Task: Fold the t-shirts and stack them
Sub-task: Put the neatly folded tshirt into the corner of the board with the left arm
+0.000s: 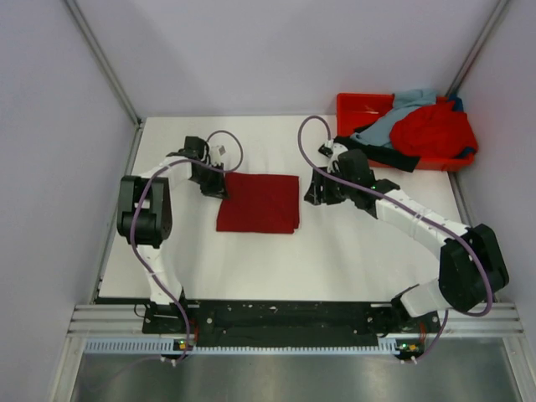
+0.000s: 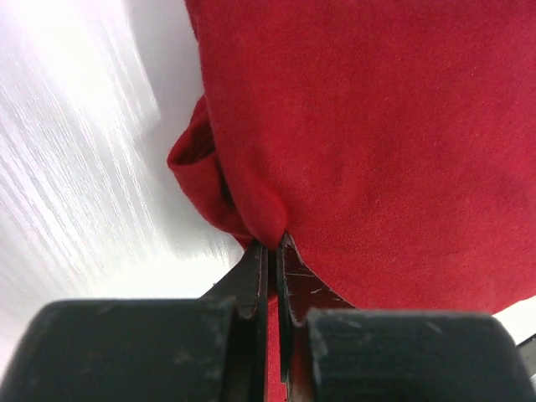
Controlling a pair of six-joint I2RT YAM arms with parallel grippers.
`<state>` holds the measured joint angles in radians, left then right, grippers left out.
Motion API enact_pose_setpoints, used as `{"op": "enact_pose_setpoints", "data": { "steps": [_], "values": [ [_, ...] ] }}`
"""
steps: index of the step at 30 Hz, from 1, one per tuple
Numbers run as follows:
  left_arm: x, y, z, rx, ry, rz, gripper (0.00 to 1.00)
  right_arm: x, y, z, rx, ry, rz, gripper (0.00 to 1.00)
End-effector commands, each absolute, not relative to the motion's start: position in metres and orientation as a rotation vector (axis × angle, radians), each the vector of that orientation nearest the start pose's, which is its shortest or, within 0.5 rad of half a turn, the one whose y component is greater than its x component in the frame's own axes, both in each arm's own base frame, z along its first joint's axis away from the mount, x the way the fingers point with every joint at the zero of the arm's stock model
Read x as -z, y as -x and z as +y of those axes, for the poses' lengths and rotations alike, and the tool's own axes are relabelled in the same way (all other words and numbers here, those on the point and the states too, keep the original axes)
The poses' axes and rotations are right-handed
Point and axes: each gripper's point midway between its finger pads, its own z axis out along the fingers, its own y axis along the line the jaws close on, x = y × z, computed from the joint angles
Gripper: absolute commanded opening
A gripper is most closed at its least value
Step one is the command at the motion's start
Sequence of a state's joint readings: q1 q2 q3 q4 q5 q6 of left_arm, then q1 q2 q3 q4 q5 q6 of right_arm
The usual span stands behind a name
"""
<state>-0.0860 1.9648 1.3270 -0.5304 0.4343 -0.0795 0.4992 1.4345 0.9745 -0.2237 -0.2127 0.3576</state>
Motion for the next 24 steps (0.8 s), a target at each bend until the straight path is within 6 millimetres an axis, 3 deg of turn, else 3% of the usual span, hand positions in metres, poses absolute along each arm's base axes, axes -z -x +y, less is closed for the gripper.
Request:
{"op": "enact_pose_setpoints", "data": {
  "steps": [1,4,7,14,18,21,24],
  "values": [
    [-0.047,-0.422,-0.097,0.605,-0.176,2.666,0.00,-0.158,-0.329,0.220,-0.638,0.277,2.238,0.55],
    [-0.061,-0.455,-0.048,0.332,-0.219,2.596,0.00,-0.162,-0.331,0.217,-0.627,0.286,2.227,0.54],
    [-0.075,-0.479,0.003,0.164,-0.217,2.575,0.00,-0.162,-0.330,0.213,-0.600,0.297,2.224,0.54],
    [-0.070,-0.515,0.134,-0.123,-0.047,2.634,0.00,-0.168,-0.333,0.204,-0.534,0.323,2.205,0.54],
    [-0.075,-0.534,0.197,-0.270,0.077,2.587,0.00,-0.171,-0.334,0.198,-0.489,0.337,2.200,0.54],
    [-0.090,-0.546,0.238,-0.456,0.127,2.507,0.00,-0.175,-0.335,0.196,-0.472,0.343,2.200,0.54],
    [-0.108,-0.562,0.257,-0.577,0.105,2.420,0.00,-0.178,-0.334,0.195,-0.473,0.345,2.193,0.54]
  ]
}}
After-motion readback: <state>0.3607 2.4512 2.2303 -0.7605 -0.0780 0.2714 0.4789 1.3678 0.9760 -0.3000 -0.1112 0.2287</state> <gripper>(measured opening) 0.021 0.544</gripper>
